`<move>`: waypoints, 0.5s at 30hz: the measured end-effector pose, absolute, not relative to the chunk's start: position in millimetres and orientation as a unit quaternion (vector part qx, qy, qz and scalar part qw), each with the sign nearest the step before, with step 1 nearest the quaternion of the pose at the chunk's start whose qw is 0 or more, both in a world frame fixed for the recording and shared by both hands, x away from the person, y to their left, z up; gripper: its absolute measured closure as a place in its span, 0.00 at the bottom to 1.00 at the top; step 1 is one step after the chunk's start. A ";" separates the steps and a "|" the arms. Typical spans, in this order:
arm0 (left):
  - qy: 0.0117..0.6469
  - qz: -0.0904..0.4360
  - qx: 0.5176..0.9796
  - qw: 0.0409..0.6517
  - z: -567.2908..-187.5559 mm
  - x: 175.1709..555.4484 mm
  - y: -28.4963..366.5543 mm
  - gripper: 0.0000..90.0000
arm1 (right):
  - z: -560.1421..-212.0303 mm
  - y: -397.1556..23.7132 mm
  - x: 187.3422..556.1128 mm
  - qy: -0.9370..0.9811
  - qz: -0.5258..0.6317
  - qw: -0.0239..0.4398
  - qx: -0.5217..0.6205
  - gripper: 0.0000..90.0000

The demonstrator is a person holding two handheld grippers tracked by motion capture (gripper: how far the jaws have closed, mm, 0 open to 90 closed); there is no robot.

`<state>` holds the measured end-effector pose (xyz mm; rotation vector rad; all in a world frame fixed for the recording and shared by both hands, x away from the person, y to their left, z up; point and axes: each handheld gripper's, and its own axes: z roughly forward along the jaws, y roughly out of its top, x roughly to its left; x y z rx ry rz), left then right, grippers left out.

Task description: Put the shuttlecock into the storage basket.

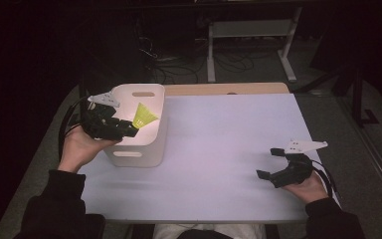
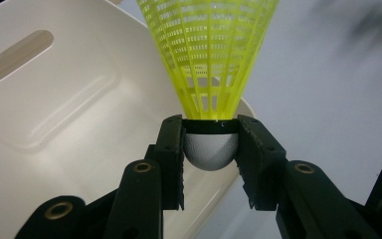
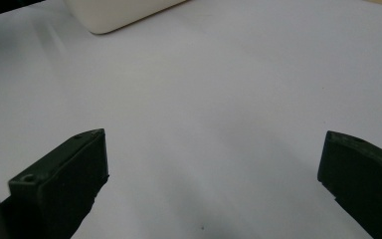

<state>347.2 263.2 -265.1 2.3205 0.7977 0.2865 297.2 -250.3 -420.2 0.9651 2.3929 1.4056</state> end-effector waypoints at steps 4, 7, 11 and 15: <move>0.306 0.109 0.888 0.325 -266.8 348.3 261.7 0.72 | -420.2 -249.9 296.9 0.810 0.476 0.102 0.327 0.00; 0.307 0.106 0.889 0.322 -269.4 349.5 262.5 0.72 | -420.3 -250.0 297.0 0.810 0.476 0.101 0.327 0.00; 0.316 0.103 0.887 0.322 -274.8 351.9 266.1 0.72 | -420.5 -249.9 297.2 0.811 0.475 0.101 0.326 0.00; 0.322 0.100 0.886 0.318 -278.8 354.1 268.6 0.72 | -420.6 -249.9 297.2 0.811 0.475 0.101 0.327 0.00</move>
